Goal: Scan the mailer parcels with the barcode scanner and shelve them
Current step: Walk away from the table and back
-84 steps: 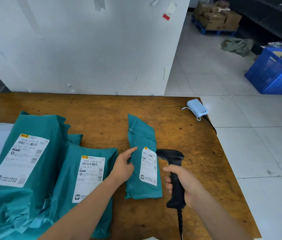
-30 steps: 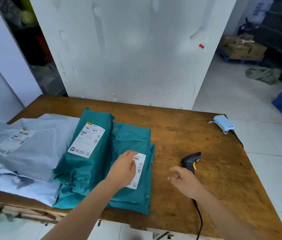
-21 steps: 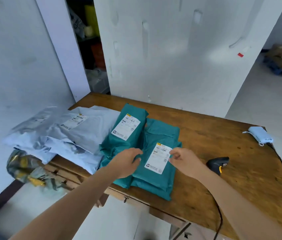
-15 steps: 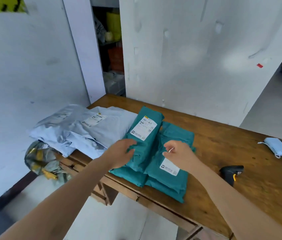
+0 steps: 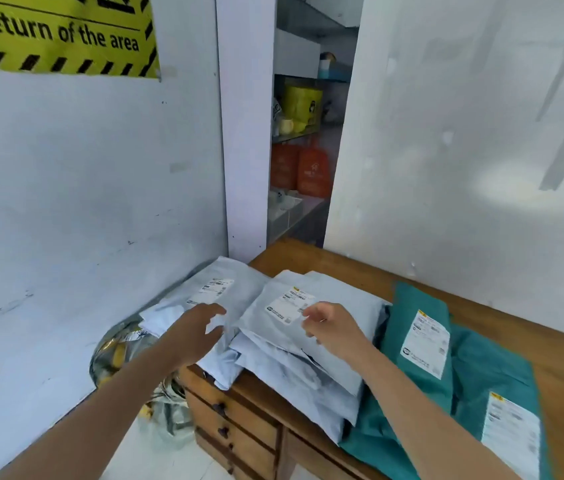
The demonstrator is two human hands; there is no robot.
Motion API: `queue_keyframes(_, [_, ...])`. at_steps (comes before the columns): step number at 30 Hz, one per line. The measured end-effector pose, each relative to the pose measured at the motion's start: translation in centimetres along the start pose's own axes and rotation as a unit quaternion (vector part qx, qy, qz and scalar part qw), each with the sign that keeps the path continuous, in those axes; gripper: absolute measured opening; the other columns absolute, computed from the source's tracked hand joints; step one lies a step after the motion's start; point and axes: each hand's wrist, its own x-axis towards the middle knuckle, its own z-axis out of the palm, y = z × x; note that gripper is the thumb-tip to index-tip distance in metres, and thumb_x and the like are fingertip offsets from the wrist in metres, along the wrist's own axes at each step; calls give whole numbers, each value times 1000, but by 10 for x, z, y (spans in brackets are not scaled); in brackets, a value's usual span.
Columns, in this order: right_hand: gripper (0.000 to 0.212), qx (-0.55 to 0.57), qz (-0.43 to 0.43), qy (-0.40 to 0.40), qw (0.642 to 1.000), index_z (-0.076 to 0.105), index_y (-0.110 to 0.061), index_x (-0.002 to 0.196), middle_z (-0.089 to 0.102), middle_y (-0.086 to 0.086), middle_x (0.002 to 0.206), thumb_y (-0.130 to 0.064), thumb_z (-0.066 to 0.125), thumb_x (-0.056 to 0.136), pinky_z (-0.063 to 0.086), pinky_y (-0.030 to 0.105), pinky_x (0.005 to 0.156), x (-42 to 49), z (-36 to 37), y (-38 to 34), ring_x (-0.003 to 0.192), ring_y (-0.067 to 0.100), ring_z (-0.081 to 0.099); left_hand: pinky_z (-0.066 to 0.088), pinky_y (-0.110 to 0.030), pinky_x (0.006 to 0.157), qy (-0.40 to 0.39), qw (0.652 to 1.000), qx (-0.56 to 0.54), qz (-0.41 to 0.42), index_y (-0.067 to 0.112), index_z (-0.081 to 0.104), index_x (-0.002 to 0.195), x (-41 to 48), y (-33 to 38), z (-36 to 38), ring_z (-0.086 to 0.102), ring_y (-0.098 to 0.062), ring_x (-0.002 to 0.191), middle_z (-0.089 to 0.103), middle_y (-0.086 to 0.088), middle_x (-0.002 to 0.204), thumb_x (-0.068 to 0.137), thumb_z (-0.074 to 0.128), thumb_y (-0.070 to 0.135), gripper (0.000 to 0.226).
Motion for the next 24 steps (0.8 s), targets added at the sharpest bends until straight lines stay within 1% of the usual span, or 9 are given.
queue_keyframes(3, [7, 32, 29, -22, 999, 60, -14, 86, 62, 7, 82, -8, 55, 86, 46, 25, 68, 37, 54, -31, 77, 19, 57, 37, -19, 86, 6, 1000, -5, -28, 17, 50, 129, 24, -53, -34, 52, -14, 103, 55, -5, 127, 93, 54, 19, 36])
queue_keyframes(6, [9, 43, 71, -21, 996, 56, -6, 79, 49, 12, 80, -4, 51, 87, 35, 22, 55, 73, 92, -54, 69, 15, 43, 42, -25, 88, 29, 997, -22, -62, 13, 56, 124, 58, -91, -58, 55, -18, 96, 57, -10, 125, 91, 58, 15, 33])
queue_keyframes(8, [7, 82, 114, -15, 990, 58, -1, 78, 47, 12, 80, -3, 54, 83, 32, 27, 60, 101, 112, -61, 73, 17, 43, 44, -29, 78, 42, 996, -28, -69, 9, 62, 112, 86, -111, -65, 58, -24, 90, 63, -10, 106, 89, 60, 14, 24])
queue_keyframes(11, [19, 123, 185, -11, 975, 43, -19, 69, 42, 2, 73, -25, 60, 76, 34, 28, 65, 142, 139, -56, 74, 20, 44, 37, -26, 62, 32, 995, -45, -83, 14, 53, 92, 129, -129, -63, 51, -18, 84, 54, -5, 84, 87, 65, 20, 14])
queue_keyframes(12, [21, 138, 209, -8, 968, 46, -21, 75, 46, 2, 77, -34, 62, 69, 38, 30, 71, 155, 146, -51, 80, 22, 48, 39, -27, 66, 17, 993, -64, -101, 15, 52, 94, 144, -136, -60, 52, -19, 85, 56, -7, 87, 85, 67, 24, 19])
queue_keyframes(14, [49, 175, 246, -13, 953, 56, -15, 109, 58, 8, 107, -39, 64, 67, 41, 34, 86, 176, 162, -41, 103, 26, 55, 43, -29, 83, -12, 988, -89, -127, 10, 56, 114, 173, -154, -49, 58, -27, 100, 61, -15, 111, 83, 70, 27, 38])
queue_keyframes(16, [66, 196, 275, -2, 941, 43, -8, 134, 54, 12, 131, -31, 66, 77, 41, 33, 93, 190, 177, -32, 117, 28, 53, 43, -33, 90, -45, 984, -85, -150, 5, 49, 129, 199, -172, -39, 57, -32, 112, 55, -16, 130, 83, 69, 30, 57])
queue_keyframes(20, [71, 242, 349, 42, 904, 50, -1, 127, 61, 10, 114, -33, 67, 66, 49, 33, 90, 209, 196, -22, 100, 26, 59, 44, -35, 92, -121, 967, -93, -201, 0, 43, 133, 239, -190, -20, 55, -32, 113, 52, -16, 135, 85, 66, 33, 63])
queue_keyframes(24, [55, 279, 409, 72, 866, 51, 1, 125, 52, 6, 102, -28, 69, 82, 40, 27, 80, 236, 197, -17, 92, 24, 50, 46, -29, 73, -193, 940, -175, -222, 4, 55, 117, 265, -199, -3, 58, -25, 92, 61, -9, 111, 78, 73, 36, 54])
